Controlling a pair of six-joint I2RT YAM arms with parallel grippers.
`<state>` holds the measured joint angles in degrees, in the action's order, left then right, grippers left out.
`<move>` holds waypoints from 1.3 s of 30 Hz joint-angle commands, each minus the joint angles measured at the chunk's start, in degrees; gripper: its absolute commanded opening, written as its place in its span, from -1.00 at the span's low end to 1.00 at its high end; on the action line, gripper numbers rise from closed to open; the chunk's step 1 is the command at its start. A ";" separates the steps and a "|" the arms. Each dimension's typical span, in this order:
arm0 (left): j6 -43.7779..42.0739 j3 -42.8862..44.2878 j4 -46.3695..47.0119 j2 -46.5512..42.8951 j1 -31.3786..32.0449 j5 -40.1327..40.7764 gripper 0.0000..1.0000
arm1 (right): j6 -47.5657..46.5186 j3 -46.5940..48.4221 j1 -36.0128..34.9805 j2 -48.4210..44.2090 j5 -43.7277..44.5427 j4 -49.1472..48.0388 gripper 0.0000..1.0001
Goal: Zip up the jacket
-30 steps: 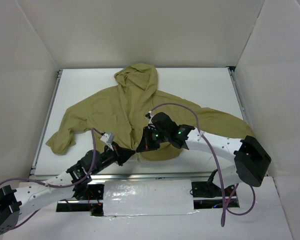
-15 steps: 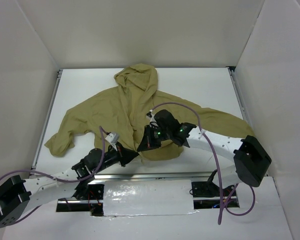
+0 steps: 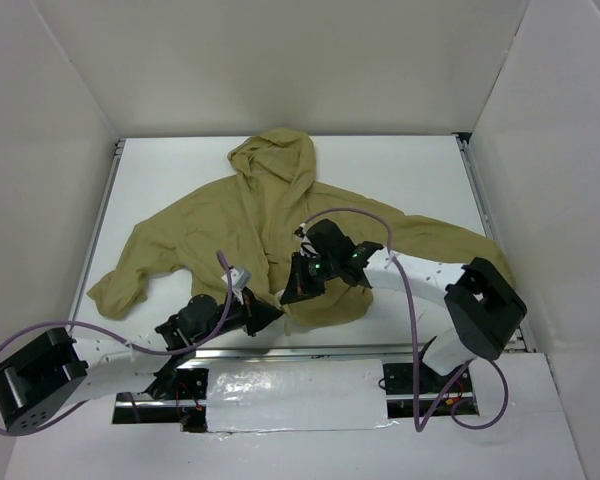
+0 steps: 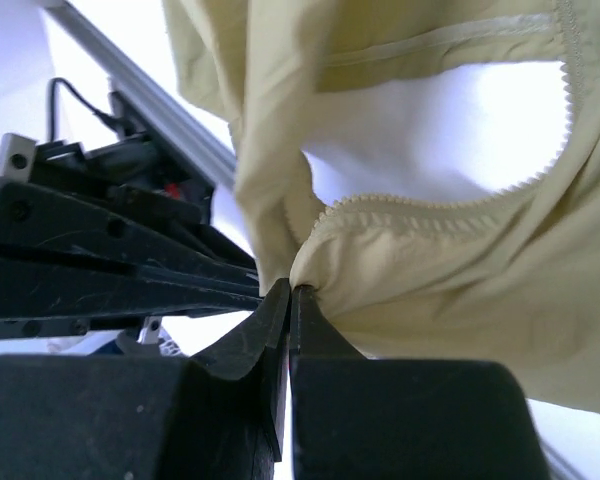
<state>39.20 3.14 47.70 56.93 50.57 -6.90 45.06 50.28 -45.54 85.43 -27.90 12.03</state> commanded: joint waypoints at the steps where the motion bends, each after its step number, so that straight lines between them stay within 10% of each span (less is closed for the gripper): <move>1: 0.43 1.17 -1.98 1.51 1.64 -0.08 -1.00 | -4.01 1.06 1.59 2.19 4.08 -6.75 -1.00; 14: 2.90 -0.85 10.19 16.10 1.64 3.22 -1.00 | -6.56 -8.97 1.51 5.44 9.36 -7.55 -0.97; 29: 3.34 1.96 15.76 25.17 1.64 -0.14 -1.00 | -5.16 -8.62 -3.67 -7.54 11.44 -4.39 0.38; 39: 7.20 1.88 12.85 20.42 1.90 5.22 -1.00 | 20.39 -16.44 -17.73 -13.36 27.80 -4.56 0.23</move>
<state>44.10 4.40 58.06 79.13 52.10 -4.12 52.82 37.19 -60.18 71.66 -7.88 6.98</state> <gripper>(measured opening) 0.031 0.624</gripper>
